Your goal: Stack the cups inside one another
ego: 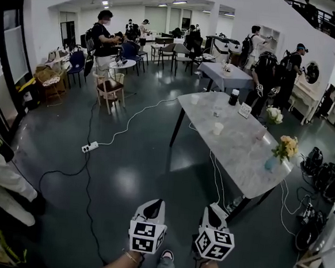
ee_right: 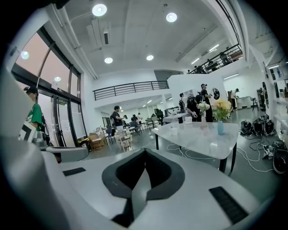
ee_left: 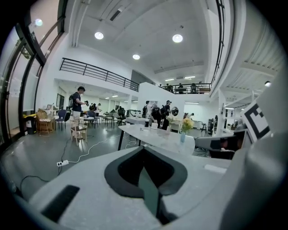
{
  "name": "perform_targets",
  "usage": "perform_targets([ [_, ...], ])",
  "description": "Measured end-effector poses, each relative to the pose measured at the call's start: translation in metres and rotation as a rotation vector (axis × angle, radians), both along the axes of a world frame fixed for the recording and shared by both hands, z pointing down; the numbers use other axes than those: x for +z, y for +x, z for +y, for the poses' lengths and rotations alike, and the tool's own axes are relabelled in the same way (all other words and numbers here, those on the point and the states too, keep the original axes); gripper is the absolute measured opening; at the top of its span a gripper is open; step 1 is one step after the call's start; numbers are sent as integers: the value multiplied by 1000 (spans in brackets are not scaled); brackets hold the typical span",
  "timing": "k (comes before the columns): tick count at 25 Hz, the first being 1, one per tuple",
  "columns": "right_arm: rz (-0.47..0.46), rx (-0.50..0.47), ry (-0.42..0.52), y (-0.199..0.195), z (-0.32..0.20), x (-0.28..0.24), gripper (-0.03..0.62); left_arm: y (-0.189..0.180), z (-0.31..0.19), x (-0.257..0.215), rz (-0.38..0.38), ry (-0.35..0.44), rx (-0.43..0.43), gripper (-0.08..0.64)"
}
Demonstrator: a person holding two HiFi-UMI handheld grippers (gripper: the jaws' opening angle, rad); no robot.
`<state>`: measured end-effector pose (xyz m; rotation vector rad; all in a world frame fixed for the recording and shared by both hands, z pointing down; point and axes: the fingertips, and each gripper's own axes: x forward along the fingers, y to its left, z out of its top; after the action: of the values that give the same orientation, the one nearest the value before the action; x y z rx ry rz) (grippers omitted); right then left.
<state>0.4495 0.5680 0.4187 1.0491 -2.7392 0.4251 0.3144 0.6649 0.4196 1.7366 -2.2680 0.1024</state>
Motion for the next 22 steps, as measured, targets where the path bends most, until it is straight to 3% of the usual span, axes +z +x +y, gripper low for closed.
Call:
perform_targets([
  [9,19,-51,-15,-22,-71,4,7,-18,-61,9,15,-26,-61,-3],
  [22,-8,-26,-82,-27,-153,20,6,-29,-142,18,16,-69,-39,-3],
])
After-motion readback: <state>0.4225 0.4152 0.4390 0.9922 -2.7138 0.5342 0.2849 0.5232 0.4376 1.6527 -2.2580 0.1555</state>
